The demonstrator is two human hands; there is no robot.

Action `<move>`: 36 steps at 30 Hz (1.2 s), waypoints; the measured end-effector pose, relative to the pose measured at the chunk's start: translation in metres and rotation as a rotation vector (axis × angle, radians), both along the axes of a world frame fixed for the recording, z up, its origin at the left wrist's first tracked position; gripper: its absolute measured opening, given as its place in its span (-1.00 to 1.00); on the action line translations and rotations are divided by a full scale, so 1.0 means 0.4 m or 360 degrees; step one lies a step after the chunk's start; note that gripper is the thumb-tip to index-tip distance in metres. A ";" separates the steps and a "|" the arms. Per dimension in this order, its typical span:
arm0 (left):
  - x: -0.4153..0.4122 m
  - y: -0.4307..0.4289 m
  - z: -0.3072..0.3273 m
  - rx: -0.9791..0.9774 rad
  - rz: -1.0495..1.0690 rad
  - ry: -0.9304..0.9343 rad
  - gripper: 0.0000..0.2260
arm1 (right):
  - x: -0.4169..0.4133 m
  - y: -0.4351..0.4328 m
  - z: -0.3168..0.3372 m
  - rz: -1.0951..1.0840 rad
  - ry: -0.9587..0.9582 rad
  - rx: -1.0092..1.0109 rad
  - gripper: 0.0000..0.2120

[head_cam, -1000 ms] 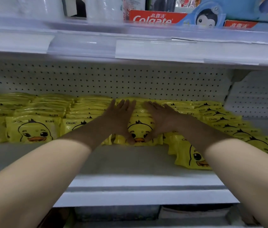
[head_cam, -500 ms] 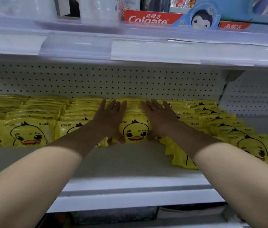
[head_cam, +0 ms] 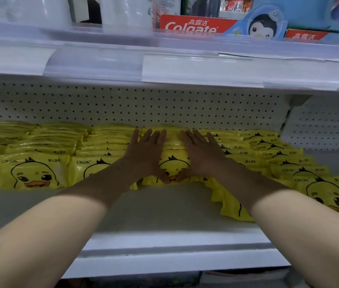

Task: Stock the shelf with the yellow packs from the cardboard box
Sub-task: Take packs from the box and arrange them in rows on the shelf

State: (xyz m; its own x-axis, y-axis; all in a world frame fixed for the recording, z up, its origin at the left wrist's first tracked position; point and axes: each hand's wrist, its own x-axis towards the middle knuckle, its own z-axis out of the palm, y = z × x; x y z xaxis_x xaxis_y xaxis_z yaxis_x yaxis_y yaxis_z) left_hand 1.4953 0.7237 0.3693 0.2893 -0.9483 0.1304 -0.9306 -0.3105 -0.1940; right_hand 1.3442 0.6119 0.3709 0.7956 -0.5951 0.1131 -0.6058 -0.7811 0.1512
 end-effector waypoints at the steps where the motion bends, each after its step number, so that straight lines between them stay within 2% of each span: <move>1: 0.002 -0.003 0.001 0.0006 -0.0006 -0.0002 0.36 | 0.002 -0.001 0.001 -0.0007 -0.0001 0.0002 0.43; 10: 0.031 0.050 0.021 0.0132 -0.0142 0.0004 0.39 | -0.064 -0.023 0.024 0.0042 0.0107 0.0163 0.47; 15: 0.028 0.042 0.026 0.0175 -0.0120 -0.0213 0.37 | -0.057 -0.027 0.016 0.0006 0.0147 0.0071 0.44; 18: 0.024 0.039 0.021 0.0143 -0.0065 -0.0209 0.35 | -0.051 -0.018 0.010 0.0037 0.0090 0.0027 0.40; 20: 0.033 0.044 0.013 0.0106 -0.0104 -0.0133 0.35 | -0.065 -0.013 0.017 0.0112 -0.0049 0.0215 0.34; 21: 0.037 0.050 0.011 0.0055 -0.0152 -0.0040 0.33 | -0.075 -0.009 0.026 0.0163 -0.0214 0.0398 0.27; 23: 0.032 0.063 0.012 -0.0204 -0.0270 0.0310 0.21 | -0.097 0.002 0.045 0.0260 -0.0724 0.0771 0.01; 25: 0.019 0.070 0.016 -0.0645 -0.0382 0.0731 -0.13 | -0.105 0.001 0.052 0.0302 -0.1103 0.0916 -0.35; 27: 0.011 0.067 0.013 -0.0926 -0.0448 0.0898 -0.48 | -0.103 -0.013 0.043 0.0297 -0.1158 0.0875 -0.63; 28: 0.011 0.061 0.006 -0.0980 -0.0464 0.0912 -0.60 | -0.102 -0.019 0.036 0.0289 -0.1135 0.0864 -0.70; 30: 0.015 0.050 -0.011 -0.1010 -0.0452 0.0905 -0.71 | -0.099 -0.019 0.027 0.0252 -0.1084 0.0870 -0.77; 36: 0.008 0.039 -0.030 -0.1093 -0.0365 0.0716 -0.75 | -0.087 -0.005 0.017 0.0180 -0.1104 0.0870 -0.82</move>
State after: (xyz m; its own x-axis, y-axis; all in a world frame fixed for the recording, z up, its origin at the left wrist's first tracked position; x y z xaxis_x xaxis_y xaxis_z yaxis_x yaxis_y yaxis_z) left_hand 1.4987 0.7392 0.3573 0.2618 -0.7422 0.6169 -0.9282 -0.0185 0.3716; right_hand 1.3092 0.6100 0.3776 0.7108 -0.6292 0.3145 -0.3372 -0.6972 -0.6326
